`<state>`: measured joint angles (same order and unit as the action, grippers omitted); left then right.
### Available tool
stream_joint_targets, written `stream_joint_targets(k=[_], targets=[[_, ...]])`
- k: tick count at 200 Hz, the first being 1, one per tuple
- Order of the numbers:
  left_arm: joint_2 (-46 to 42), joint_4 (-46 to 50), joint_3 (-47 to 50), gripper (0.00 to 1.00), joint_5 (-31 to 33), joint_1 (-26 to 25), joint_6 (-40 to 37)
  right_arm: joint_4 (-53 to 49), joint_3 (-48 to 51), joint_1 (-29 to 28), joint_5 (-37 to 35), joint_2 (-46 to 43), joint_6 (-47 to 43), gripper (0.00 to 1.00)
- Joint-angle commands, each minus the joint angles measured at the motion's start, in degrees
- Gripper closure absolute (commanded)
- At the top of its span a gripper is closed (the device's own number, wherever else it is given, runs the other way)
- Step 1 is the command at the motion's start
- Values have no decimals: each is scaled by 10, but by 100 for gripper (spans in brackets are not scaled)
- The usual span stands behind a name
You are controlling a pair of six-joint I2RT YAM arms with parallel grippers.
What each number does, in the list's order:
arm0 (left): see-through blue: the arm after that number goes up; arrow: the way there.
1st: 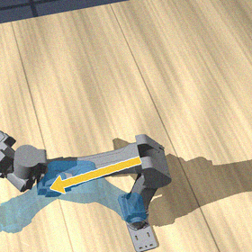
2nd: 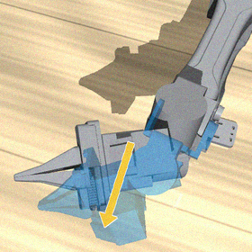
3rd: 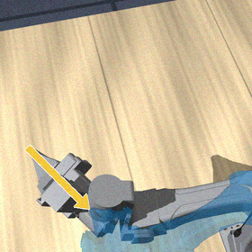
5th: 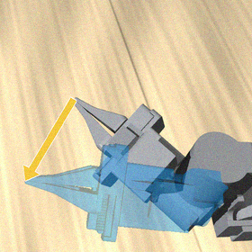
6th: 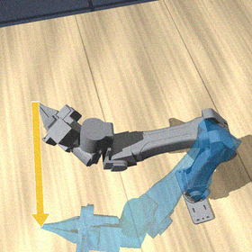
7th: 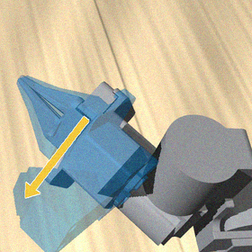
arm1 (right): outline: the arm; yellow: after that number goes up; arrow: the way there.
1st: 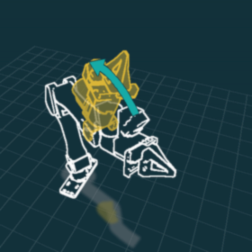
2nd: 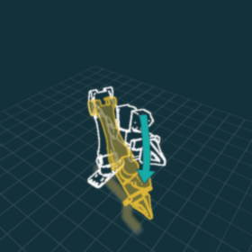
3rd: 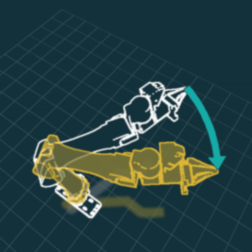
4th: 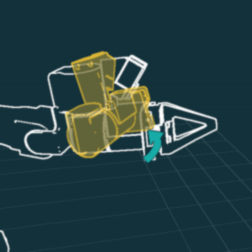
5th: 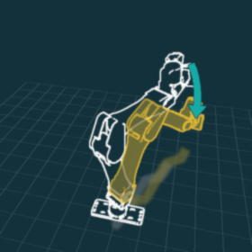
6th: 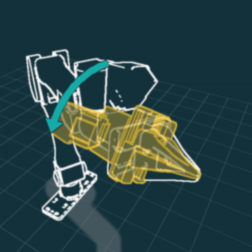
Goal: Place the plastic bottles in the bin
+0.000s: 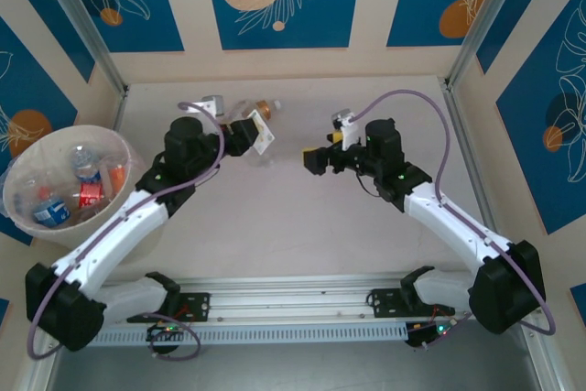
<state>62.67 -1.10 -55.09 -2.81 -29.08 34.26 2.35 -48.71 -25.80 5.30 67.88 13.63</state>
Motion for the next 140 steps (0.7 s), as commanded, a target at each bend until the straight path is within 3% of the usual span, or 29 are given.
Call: stream_joint_targets(k=[1, 22, 35, 80, 116, 140], targets=[[-51, 46, -8, 100, 77, 5, -64, -8, 12, 31, -135, 0, 79, 0], [-97, 68, -16, 100, 128, 5, -94, -77, -6, 55, -231, 16, 154, 0], [-123, 77, -24, 100, 153, 6, -114, -96, -5, 71, -247, 22, 185, 0], [-177, 149, -97, 100, 262, 5, -202, -28, 21, 93, -122, 22, 184, 0], [-183, 233, -192, 100, 350, 5, -276, 4, 16, 94, -80, 38, 181, 0], [-172, 293, -249, 100, 462, 5, -318, 18, 12, 92, -70, 51, 182, 0]])
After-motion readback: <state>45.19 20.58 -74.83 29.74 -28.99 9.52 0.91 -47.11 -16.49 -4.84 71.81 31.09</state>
